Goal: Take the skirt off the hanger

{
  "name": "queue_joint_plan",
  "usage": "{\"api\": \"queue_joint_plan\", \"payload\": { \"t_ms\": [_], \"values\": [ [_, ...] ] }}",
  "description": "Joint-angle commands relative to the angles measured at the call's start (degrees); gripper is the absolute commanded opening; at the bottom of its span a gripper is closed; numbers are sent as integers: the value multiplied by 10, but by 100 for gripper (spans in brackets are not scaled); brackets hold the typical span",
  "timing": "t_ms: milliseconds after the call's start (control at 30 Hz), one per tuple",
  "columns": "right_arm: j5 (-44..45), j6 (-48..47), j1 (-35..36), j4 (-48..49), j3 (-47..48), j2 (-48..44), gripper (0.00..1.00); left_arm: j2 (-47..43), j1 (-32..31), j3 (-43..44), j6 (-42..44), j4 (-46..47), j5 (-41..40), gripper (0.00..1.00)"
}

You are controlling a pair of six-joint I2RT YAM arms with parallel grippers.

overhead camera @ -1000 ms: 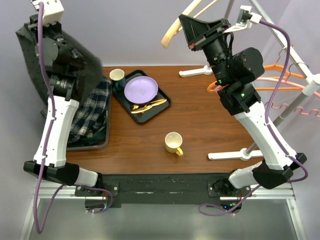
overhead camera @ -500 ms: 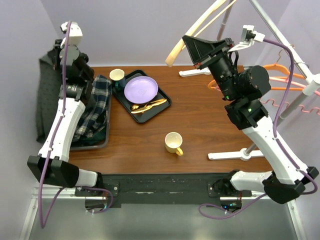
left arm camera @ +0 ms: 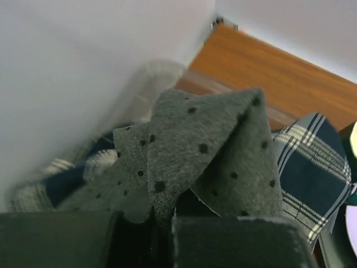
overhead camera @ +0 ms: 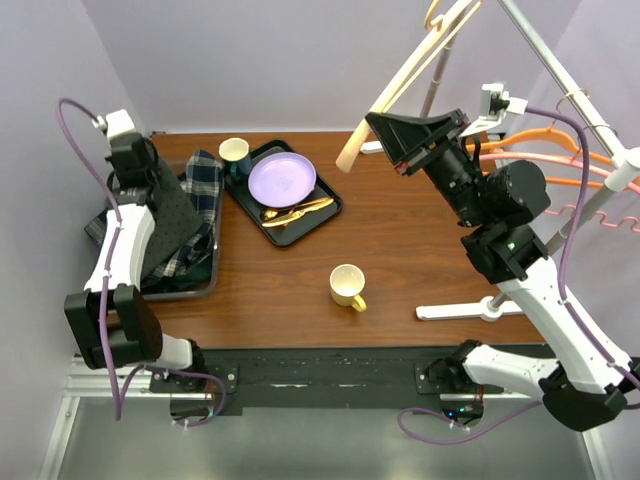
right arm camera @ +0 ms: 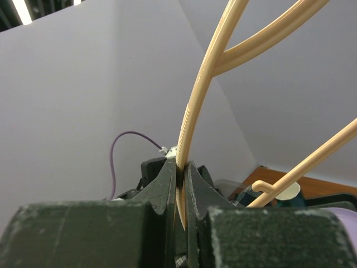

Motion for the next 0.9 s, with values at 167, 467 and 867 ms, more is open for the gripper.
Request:
{"api": "queue_joint_plan", "payload": {
  "t_ms": [167,467,867],
  "values": [
    [-39,-5,1,-24,11,-28,0,85,18,-122,-178,108,126,0],
    [-27,-7,1,-29,-3,-51,0,135,17,-41,-123,122,231,5],
    [-14,-6,1,-25,-19,-57,0,21,16,106,-215,-168,-15,89]
  ]
}}
